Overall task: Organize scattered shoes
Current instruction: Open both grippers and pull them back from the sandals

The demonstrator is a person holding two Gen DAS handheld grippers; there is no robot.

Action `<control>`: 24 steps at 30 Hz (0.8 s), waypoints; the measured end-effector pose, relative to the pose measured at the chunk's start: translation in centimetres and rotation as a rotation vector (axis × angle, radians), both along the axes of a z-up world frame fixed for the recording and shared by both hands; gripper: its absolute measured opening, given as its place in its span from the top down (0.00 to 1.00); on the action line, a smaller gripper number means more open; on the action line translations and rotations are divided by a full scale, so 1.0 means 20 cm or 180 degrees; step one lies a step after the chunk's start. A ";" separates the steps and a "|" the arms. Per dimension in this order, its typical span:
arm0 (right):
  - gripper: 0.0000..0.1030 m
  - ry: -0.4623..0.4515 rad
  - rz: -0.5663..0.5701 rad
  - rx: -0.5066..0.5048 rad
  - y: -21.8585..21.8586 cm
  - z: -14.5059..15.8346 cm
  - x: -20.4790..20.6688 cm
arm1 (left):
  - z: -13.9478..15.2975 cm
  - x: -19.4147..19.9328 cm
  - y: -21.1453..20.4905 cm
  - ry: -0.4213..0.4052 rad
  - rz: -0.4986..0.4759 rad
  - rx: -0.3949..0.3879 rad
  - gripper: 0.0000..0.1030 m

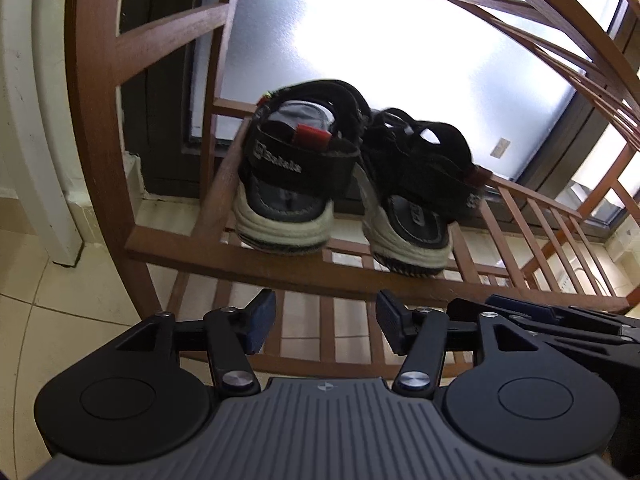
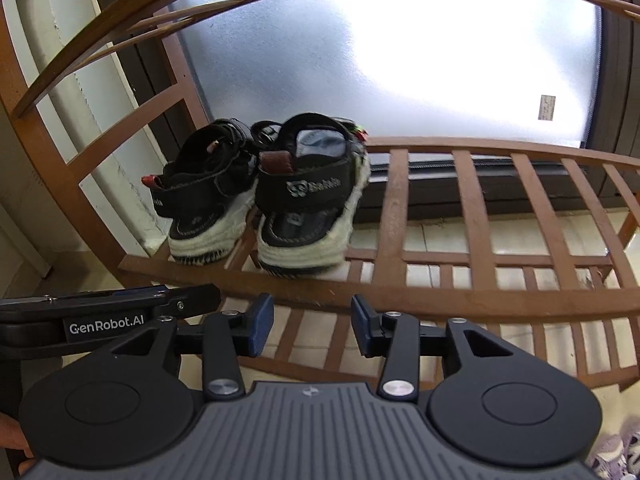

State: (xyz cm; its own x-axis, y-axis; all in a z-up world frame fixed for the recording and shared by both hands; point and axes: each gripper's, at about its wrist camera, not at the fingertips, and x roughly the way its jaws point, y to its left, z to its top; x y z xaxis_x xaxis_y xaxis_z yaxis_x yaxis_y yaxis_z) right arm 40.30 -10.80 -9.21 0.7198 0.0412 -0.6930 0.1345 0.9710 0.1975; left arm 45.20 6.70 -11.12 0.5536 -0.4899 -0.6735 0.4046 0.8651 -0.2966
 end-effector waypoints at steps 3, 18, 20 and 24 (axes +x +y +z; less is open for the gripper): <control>0.51 0.0090 -0.0005 0.0005 -0.03 0.03 -0.08 | 0.01 -0.03 -0.03 0.0057 -0.0090 -0.0027 0.43; 0.48 0.0398 -0.0484 -0.0126 -0.25 0.09 -0.67 | 0.02 -0.39 -0.35 0.0021 -0.0868 -0.0057 0.43; 0.48 0.0476 -0.0571 -0.0114 -0.29 0.06 -0.76 | 0.00 -0.45 -0.39 0.0022 -0.0980 -0.0003 0.43; 0.47 0.0600 -0.0661 -0.0129 -0.34 0.01 -0.89 | -0.05 -0.56 -0.44 0.0008 -0.1155 0.0102 0.42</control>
State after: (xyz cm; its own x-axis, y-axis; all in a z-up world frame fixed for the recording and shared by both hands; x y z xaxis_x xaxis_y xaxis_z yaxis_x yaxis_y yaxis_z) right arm 22.50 -17.63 -8.98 0.5682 -0.1241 -0.8135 0.3620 0.9255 0.1116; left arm 34.00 -2.13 -12.21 0.3459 -0.6327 -0.6928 0.6862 0.6742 -0.2731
